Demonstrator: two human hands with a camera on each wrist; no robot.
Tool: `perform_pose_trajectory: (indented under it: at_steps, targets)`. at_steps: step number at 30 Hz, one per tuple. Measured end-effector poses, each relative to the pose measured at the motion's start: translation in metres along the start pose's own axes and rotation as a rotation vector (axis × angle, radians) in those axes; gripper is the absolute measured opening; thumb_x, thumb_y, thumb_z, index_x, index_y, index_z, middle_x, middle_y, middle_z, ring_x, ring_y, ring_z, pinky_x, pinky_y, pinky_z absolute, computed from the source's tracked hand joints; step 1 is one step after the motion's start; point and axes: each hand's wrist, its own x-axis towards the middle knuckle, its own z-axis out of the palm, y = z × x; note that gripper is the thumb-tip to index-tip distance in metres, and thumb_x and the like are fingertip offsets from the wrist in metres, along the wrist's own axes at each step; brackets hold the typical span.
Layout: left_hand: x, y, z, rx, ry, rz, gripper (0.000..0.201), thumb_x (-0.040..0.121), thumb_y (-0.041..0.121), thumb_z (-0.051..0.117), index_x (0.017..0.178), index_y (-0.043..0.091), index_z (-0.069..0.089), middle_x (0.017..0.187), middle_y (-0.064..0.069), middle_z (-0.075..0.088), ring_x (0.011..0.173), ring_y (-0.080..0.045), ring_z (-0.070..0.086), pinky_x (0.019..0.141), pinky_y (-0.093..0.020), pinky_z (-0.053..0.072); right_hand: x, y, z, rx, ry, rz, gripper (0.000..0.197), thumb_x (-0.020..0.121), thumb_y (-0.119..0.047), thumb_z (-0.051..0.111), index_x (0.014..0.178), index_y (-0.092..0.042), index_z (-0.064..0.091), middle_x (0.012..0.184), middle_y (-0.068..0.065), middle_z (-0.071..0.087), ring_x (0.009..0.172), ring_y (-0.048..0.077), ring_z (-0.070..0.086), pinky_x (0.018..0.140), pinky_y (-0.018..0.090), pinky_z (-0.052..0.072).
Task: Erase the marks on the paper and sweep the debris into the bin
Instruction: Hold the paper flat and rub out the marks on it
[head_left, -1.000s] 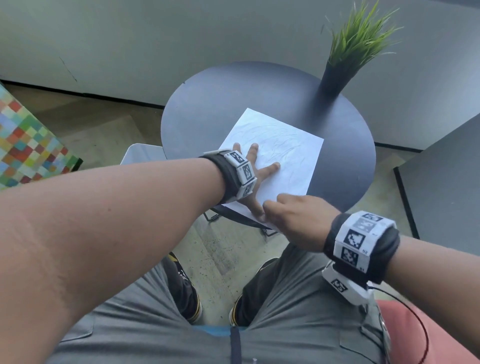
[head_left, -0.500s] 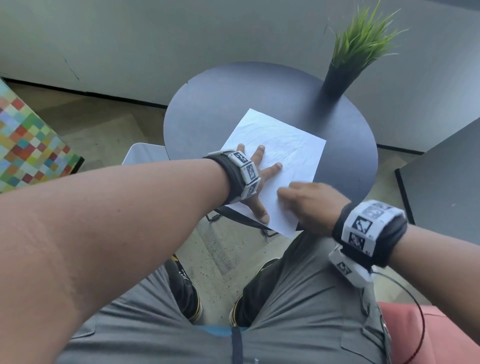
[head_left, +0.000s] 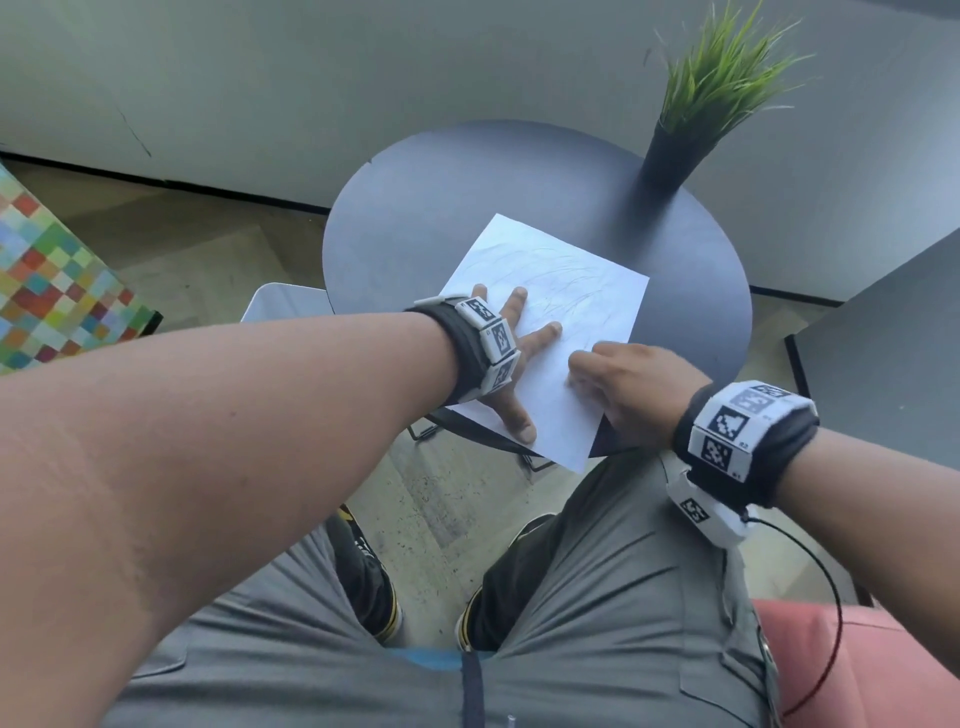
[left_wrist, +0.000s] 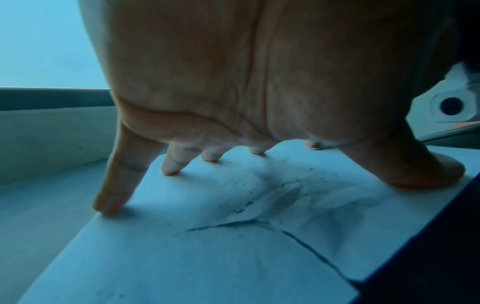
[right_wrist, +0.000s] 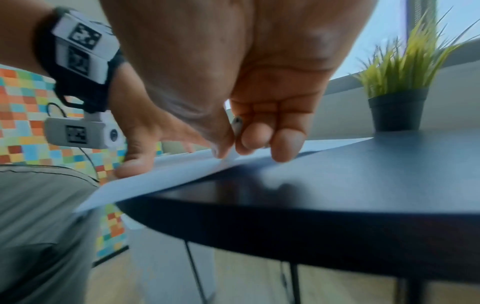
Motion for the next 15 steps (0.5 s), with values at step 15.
perform_pose_trajectory:
  at_steps: [15]
  targets:
    - [-0.006, -0.002, 0.000, -0.011, 0.007, 0.004, 0.151, 0.023, 0.100, 0.049, 0.142, 0.047, -0.027, 0.157, -0.002, -0.031, 0.140, -0.052, -0.019, 0.110, -0.069, 0.013, 0.024, -0.008, -0.001, 0.029, -0.138, -0.023, 0.014, 0.095, -0.026, 0.045, 0.108, -0.027, 0.048, 0.093, -0.005, 0.048, 0.092, 0.024, 0.055, 0.076, 0.039, 0.048]
